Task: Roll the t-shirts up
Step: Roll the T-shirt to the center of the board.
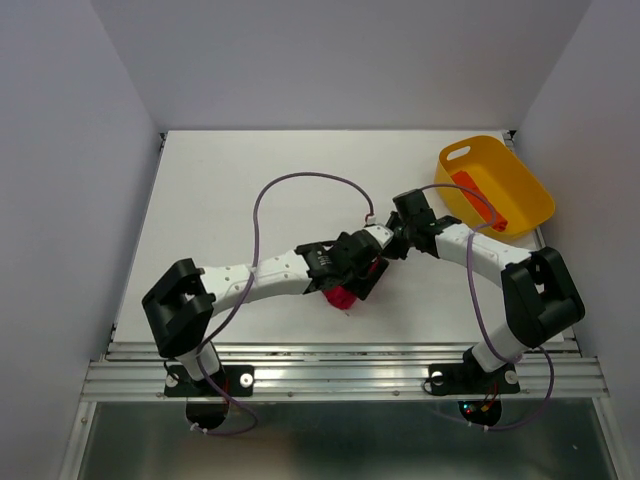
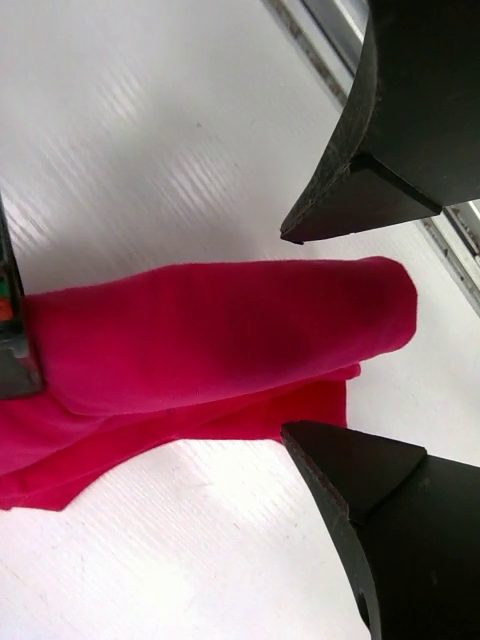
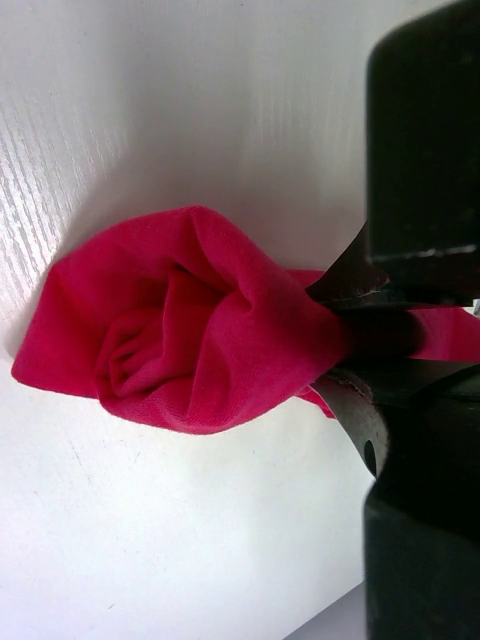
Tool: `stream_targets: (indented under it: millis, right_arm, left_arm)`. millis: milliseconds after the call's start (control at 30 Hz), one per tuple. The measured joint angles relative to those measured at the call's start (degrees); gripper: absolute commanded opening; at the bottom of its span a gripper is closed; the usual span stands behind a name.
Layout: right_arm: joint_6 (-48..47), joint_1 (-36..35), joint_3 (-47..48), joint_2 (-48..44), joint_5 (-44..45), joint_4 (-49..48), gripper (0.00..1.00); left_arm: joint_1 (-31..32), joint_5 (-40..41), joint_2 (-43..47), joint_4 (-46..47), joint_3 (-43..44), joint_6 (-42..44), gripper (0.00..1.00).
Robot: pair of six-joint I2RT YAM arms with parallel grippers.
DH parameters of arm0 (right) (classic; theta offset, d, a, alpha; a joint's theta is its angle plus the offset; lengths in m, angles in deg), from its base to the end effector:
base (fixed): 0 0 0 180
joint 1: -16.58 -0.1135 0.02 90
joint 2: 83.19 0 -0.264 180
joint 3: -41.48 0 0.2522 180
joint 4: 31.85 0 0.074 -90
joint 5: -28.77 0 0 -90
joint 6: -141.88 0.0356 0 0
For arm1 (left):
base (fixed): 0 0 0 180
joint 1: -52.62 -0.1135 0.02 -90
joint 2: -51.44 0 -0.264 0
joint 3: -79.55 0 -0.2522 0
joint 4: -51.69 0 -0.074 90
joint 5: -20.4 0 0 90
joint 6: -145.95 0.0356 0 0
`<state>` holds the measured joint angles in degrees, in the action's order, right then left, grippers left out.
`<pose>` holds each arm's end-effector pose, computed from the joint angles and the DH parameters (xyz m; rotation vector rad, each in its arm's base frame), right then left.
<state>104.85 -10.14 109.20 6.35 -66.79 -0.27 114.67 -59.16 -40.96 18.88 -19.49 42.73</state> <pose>0.2818 0.1457 0.1959 0.5571 2.5757 0.6566 0.1727 -0.3117 0.2512 0.8956 2.1938 -0.4387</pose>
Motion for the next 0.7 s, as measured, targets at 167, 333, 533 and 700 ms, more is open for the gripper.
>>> stream_targets:
  millis: [167,333,533,700]
  right_arm:
    - [0.0,0.0,0.0,0.0,0.0,0.0,0.01]
    - [0.2,0.0,0.0,0.0,0.0,0.0,0.01]
    - [0.5,0.0,0.0,0.0,0.0,0.0,0.01]
    - [0.8,0.0,0.0,0.0,0.2,0.0,0.10]
  left_arm:
    - [2.5,5.2,-3.7,-1.0,0.0,-0.5,0.84]
    - [3.6,6.2,-6.3,-0.9,0.0,-1.5,0.78]
    - [3.5,7.0,-6.7,0.1,0.0,-2.7,0.00]
    - [0.0,0.1,-5.4,3.4,-1.8,-3.4,0.00]
